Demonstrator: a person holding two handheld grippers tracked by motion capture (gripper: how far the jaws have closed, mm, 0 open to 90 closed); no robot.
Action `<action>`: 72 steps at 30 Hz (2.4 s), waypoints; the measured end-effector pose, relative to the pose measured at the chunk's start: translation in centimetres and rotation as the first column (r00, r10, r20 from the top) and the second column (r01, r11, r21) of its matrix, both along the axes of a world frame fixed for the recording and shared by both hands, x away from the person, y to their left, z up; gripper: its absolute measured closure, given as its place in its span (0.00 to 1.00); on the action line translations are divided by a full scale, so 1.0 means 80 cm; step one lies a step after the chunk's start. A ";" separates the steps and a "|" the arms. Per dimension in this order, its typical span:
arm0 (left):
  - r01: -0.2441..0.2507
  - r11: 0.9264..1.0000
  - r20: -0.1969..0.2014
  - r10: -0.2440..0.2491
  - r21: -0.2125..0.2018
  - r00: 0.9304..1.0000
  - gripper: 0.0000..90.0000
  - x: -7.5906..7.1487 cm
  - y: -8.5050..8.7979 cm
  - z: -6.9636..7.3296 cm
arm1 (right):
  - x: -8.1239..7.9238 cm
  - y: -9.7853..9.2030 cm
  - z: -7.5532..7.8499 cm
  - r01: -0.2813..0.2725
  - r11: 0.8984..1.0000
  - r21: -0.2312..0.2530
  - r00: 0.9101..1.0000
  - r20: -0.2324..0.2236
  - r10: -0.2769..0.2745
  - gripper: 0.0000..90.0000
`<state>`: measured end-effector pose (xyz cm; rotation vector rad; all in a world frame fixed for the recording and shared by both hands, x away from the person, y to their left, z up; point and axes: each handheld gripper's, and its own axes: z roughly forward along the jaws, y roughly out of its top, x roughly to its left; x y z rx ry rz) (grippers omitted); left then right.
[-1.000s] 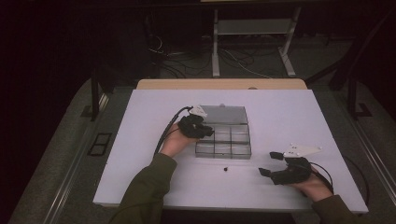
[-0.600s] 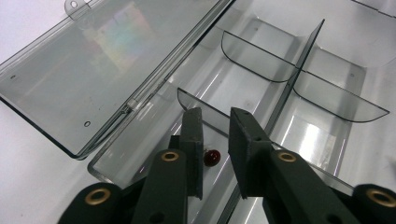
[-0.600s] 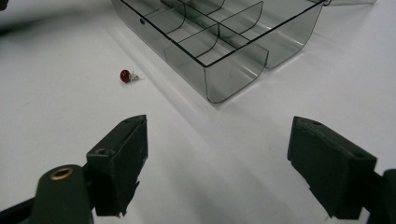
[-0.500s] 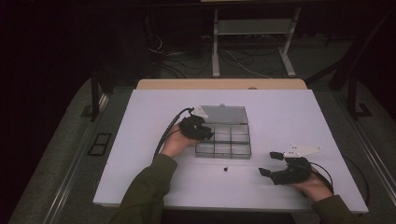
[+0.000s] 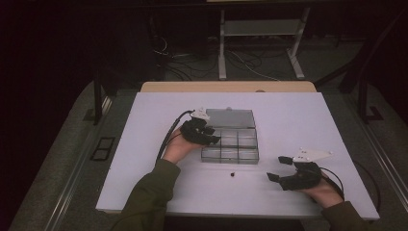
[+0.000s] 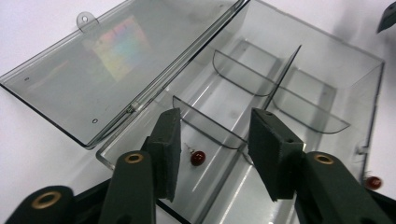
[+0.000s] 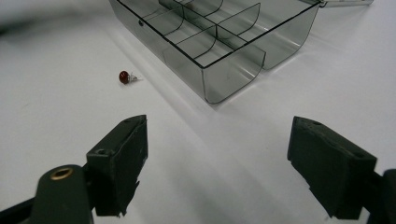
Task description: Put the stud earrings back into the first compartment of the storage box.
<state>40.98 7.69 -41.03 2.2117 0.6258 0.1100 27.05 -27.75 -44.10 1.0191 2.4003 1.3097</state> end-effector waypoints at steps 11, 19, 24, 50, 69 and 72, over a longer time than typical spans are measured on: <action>0.003 0.999 0.016 -0.002 -0.034 1.000 0.47 -0.034 0.012 0.014 | 0.000 0.000 0.000 0.002 1.000 -0.006 1.000 -0.001 -0.002 0.22; 0.002 0.997 0.029 0.000 -0.074 1.000 0.42 -0.065 0.015 0.024 | 0.000 0.000 0.000 0.003 1.000 -0.008 1.000 -0.002 -0.003 0.22; 0.022 0.997 0.041 -0.019 -0.078 0.999 0.45 -0.083 0.013 0.022 | 0.000 0.000 0.000 0.003 1.000 -0.009 1.000 -0.001 -0.003 0.22; 0.103 0.995 0.012 -0.102 -0.015 0.995 0.68 -0.131 -0.031 -0.021 | 0.000 0.001 0.000 0.001 1.000 -0.015 1.000 0.001 -0.001 0.22; 0.113 0.994 -0.010 -0.113 0.010 0.994 0.73 -0.125 -0.062 -0.047 | 0.000 0.001 -0.001 0.001 1.000 -0.018 1.000 -0.004 -0.001 0.22; 0.119 0.993 -0.009 -0.119 0.016 0.993 0.75 -0.123 -0.065 -0.050 | 0.000 0.001 -0.001 -0.001 1.000 -0.018 1.000 -0.002 0.001 0.22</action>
